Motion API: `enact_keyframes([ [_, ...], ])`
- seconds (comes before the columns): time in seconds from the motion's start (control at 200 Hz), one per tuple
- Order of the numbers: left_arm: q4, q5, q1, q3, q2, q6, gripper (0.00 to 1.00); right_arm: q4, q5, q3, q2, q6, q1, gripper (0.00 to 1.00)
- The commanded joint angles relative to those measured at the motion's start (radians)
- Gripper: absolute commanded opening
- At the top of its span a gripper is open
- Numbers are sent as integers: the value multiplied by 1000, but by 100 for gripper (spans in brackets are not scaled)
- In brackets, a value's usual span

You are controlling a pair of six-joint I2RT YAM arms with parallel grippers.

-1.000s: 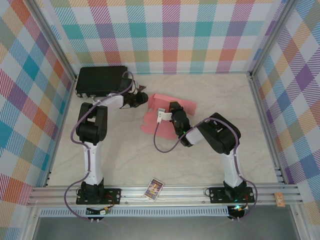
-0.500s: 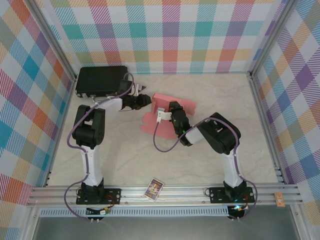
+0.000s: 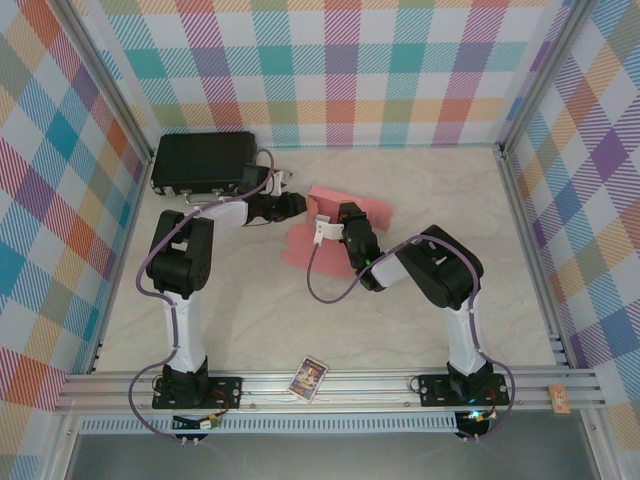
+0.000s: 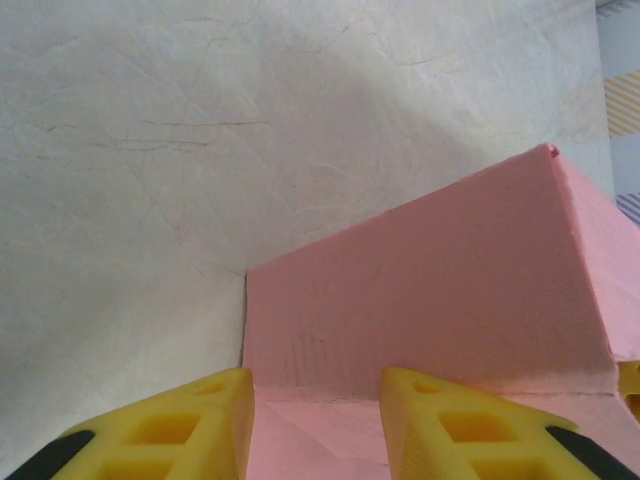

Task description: Fold the paper box

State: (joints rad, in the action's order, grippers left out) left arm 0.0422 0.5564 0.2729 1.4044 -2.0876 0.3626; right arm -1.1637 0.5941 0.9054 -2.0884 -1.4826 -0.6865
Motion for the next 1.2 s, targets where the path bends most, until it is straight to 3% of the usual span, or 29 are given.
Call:
enact_keyframes([
  [0.0, -61, 12, 33, -29, 12, -60, 39, 63, -17, 16, 14, 8, -3, 0],
  [0.18, -195, -21, 46, -79, 18, -102, 39, 78, -21, 19, 17, 13, -2, 0],
  [0.34, -291, 37, 54, -122, 27, -159, 36, 93, -23, 23, 18, 22, -2, 0],
  [0.585, -255, 121, 54, -109, 25, -188, 27, 96, -22, 23, 18, 21, -2, 0],
  [0.78, -248, 174, 54, -96, 21, -204, 32, 97, -23, 22, 19, 18, -2, 0],
  [1.195, -160, 14, 69, -29, -19, -281, 39, 95, -29, 19, 31, 28, -4, 0],
])
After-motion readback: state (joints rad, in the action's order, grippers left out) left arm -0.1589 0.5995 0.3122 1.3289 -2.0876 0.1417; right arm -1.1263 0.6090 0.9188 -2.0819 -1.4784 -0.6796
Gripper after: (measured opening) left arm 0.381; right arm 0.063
